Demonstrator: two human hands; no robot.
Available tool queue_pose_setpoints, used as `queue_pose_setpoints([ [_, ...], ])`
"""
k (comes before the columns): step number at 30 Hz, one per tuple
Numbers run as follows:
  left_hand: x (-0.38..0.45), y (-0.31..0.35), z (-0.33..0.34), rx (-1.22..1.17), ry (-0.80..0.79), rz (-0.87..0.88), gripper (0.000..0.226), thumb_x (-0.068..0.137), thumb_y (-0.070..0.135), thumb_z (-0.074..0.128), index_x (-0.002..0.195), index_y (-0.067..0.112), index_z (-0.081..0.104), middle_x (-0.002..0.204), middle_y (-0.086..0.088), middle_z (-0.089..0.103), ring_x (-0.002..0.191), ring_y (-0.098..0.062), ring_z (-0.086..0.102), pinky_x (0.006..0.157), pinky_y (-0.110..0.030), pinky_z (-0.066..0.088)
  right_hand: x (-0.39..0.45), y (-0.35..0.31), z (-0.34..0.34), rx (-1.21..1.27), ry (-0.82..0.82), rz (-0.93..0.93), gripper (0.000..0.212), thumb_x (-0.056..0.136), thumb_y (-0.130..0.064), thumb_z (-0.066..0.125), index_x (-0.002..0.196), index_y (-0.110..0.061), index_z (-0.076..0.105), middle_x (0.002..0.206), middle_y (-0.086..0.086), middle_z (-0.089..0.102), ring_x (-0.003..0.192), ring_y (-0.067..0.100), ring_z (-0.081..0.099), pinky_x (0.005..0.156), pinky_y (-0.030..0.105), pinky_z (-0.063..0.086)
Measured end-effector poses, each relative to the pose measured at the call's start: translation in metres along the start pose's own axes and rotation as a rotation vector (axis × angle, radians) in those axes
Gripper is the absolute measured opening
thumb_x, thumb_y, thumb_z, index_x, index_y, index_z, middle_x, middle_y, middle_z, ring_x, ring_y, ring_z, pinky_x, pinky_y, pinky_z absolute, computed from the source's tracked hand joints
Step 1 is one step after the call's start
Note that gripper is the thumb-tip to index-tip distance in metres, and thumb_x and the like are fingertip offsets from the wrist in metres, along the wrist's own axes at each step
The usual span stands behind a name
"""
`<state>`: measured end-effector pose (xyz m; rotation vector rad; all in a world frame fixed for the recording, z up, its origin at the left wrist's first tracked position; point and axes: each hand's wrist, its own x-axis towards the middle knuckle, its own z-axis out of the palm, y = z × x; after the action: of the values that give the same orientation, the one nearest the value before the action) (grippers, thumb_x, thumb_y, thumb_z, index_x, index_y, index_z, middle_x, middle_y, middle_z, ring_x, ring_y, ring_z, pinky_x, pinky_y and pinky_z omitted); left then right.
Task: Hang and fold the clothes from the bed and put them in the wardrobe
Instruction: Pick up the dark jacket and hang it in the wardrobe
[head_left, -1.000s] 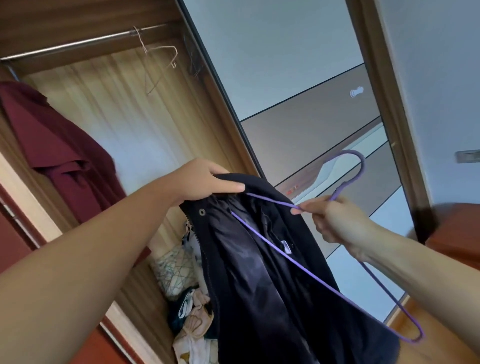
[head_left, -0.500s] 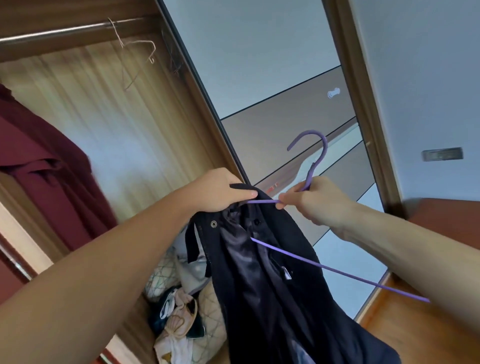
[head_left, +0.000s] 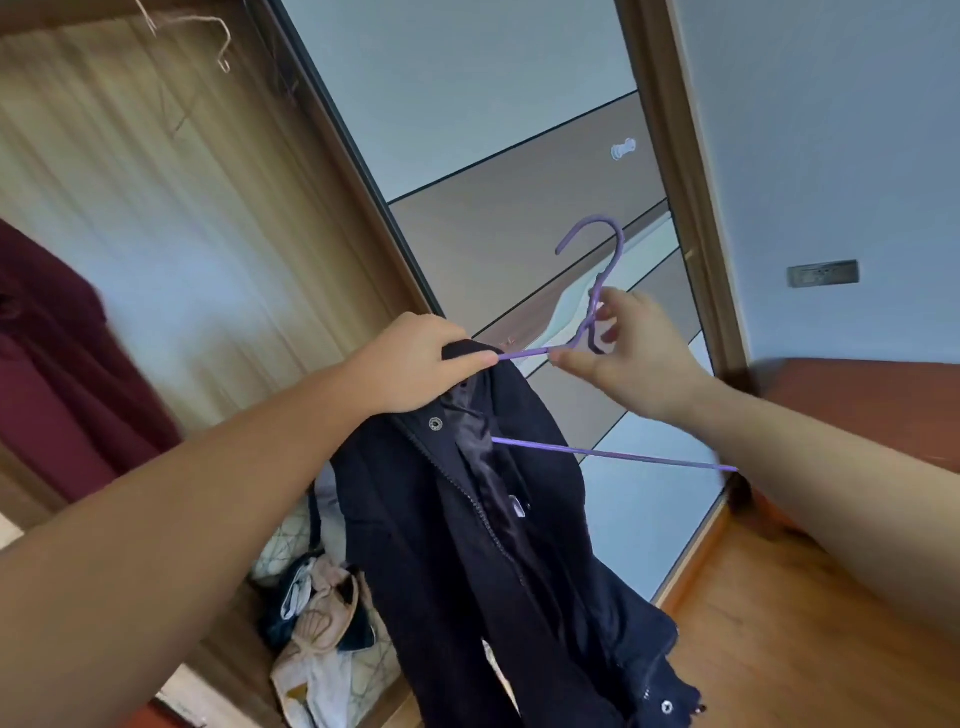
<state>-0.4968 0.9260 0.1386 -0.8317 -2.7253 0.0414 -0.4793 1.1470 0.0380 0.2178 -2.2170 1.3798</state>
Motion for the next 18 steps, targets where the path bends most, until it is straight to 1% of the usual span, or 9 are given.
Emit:
queue_pose_setpoints([
  [2,-0.003,-0.01,0.006,0.039,0.068,-0.023,0.053,0.093,0.05,0.055,0.06,0.011,0.043,0.052,0.001,0.044,0.05,-0.014,0.042,0.051,-0.031,0.032,-0.025,0.022,0.014,-0.15,0.166,-0.255,0.06,0.079,-0.039,0.074,0.128,-0.014,0.051,0.117,0.002,0.049,0.1,0.016,0.05,0.086,0.03,0.042],
  [3,-0.005,-0.016,0.008,0.058,0.088,-0.046,0.053,0.093,0.051,0.053,0.06,0.011,0.043,0.053,0.0,0.045,0.051,-0.017,0.045,0.052,-0.035,0.036,-0.038,0.034,0.024,-0.179,0.142,-0.353,0.048,0.08,-0.037,0.073,0.119,-0.016,0.057,0.111,0.002,0.054,0.096,0.017,0.052,0.084,0.031,0.045],
  [4,-0.006,-0.02,0.008,0.066,0.101,-0.07,0.053,0.094,0.052,0.052,0.062,0.011,0.045,0.055,-0.002,0.048,0.054,-0.02,0.049,0.055,-0.039,0.041,-0.05,0.046,0.033,-0.204,0.032,-0.373,0.03,0.082,-0.037,0.07,0.105,-0.02,0.062,0.099,-0.003,0.058,0.087,0.016,0.055,0.078,0.031,0.048],
  [5,-0.008,-0.024,0.008,0.065,0.112,-0.089,0.052,0.094,0.054,0.05,0.064,0.011,0.048,0.058,-0.003,0.052,0.057,-0.022,0.053,0.058,-0.041,0.045,-0.059,0.058,0.044,-0.246,-0.12,-0.322,0.017,0.084,-0.04,0.065,0.091,-0.025,0.062,0.087,-0.009,0.06,0.078,0.015,0.056,0.072,0.031,0.049],
  [7,-0.011,-0.029,0.005,0.062,0.141,-0.107,0.051,0.093,0.057,0.048,0.066,0.013,0.052,0.06,-0.004,0.055,0.059,-0.023,0.056,0.06,-0.043,0.049,-0.067,0.075,0.07,-0.354,-0.357,-0.164,0.019,0.088,-0.048,0.056,0.084,-0.03,0.061,0.082,-0.012,0.063,0.076,0.014,0.057,0.069,0.029,0.048],
  [10,-0.021,-0.034,-0.003,0.081,0.204,-0.078,0.055,0.09,0.061,0.045,0.07,0.011,0.057,0.06,-0.005,0.057,0.058,-0.023,0.056,0.057,-0.043,0.049,-0.063,0.087,0.109,-0.36,-0.432,0.001,0.028,0.086,-0.053,0.056,0.103,-0.031,0.061,0.101,-0.009,0.067,0.092,0.018,0.06,0.076,0.031,0.049],
  [13,-0.04,-0.047,-0.014,0.081,0.254,-0.066,0.059,0.089,0.063,0.041,0.08,0.01,0.065,0.061,-0.006,0.059,0.059,-0.022,0.057,0.058,-0.045,0.049,-0.054,0.092,0.142,-0.358,-0.524,0.07,0.045,0.079,-0.059,0.063,0.115,-0.033,0.056,0.109,-0.012,0.063,0.097,0.017,0.06,0.076,0.029,0.046],
  [15,-0.055,-0.061,-0.02,0.074,0.283,-0.088,0.055,0.089,0.061,0.043,0.082,0.012,0.066,0.062,-0.004,0.06,0.06,-0.021,0.057,0.06,-0.045,0.049,-0.048,0.09,0.158,-0.285,-0.62,0.087,0.045,0.075,-0.058,0.068,0.11,-0.03,0.061,0.1,-0.014,0.064,0.091,0.014,0.06,0.077,0.027,0.047],
  [18,-0.078,-0.08,-0.025,0.074,0.321,-0.139,0.054,0.089,0.061,0.043,0.074,0.012,0.061,0.057,-0.003,0.056,0.057,-0.02,0.054,0.058,-0.044,0.046,-0.046,0.08,0.181,-0.207,-0.793,0.008,0.032,0.072,-0.047,0.071,0.099,-0.03,0.069,0.076,-0.023,0.06,0.078,0.006,0.057,0.069,0.018,0.042],
])
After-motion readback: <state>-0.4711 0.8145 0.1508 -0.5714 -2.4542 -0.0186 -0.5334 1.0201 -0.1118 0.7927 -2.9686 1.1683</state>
